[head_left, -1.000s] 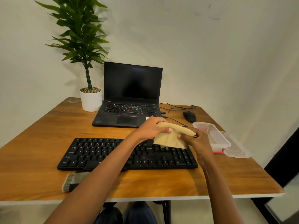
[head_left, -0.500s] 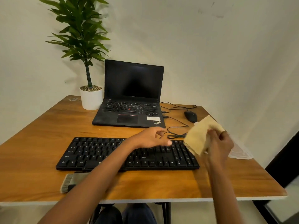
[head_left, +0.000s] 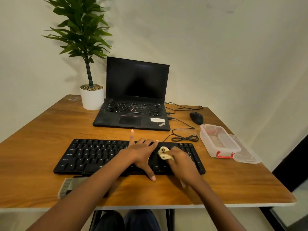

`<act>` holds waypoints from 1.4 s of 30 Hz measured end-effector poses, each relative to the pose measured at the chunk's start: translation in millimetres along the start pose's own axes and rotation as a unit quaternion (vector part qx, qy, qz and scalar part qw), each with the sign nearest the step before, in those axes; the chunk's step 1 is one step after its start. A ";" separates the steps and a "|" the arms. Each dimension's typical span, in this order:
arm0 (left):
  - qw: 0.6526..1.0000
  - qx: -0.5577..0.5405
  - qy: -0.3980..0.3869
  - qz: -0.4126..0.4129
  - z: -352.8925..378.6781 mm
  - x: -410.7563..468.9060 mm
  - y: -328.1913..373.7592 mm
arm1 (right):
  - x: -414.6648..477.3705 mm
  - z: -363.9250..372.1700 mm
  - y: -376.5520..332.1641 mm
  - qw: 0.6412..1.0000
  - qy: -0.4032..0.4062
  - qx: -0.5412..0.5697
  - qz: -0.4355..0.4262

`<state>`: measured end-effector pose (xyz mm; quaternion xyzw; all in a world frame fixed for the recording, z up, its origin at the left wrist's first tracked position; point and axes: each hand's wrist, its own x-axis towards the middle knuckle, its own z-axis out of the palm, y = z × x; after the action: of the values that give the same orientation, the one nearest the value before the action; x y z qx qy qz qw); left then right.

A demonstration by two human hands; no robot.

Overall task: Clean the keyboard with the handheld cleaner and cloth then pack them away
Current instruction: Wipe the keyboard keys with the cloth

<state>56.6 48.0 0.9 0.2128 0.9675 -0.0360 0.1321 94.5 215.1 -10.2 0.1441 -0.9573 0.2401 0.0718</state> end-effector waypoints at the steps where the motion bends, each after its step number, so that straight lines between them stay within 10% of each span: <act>1: 1.000 -0.004 0.004 0.002 0.1 -0.8 -1.2 | 3.1 -8.6 1.5 0.996 0.012 0.071 0.043; 6: 0.999 -0.038 0.002 0.010 2.2 -1.6 -11.3 | 39.3 -48.8 56.1 0.963 0.240 -0.025 0.116; 12: 0.998 -0.055 -0.022 -0.021 1.0 -7.5 -28.6 | 57.4 -8.0 54.1 0.993 0.019 -0.115 0.010; 21: 0.998 -0.052 0.016 -0.017 3.5 -10.7 -27.6 | -2.0 28.9 -11.0 0.989 0.004 -0.044 -0.141; 26: 0.993 -0.106 0.054 -0.019 8.0 -27.8 -45.0 | 18.9 -16.0 3.6 0.974 0.102 0.193 0.068; 30: 0.963 -0.181 0.162 -0.120 13.8 -60.2 -100.4 | 48.6 -38.6 30.7 0.950 0.273 0.012 0.150; 35: 0.867 -0.285 0.260 -0.315 41.9 -98.4 -168.2 | 68.7 17.2 -10.5 0.984 0.029 -0.082 0.157; 42: 0.809 -0.461 0.181 -0.317 55.5 -124.4 -182.7 | 85.4 80.4 -101.6 0.998 0.020 -0.038 0.036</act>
<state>101.7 -174.7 -16.4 -0.1893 0.8903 0.4138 0.0188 39.6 70.3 -18.3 0.1015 -0.9686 0.2093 0.0875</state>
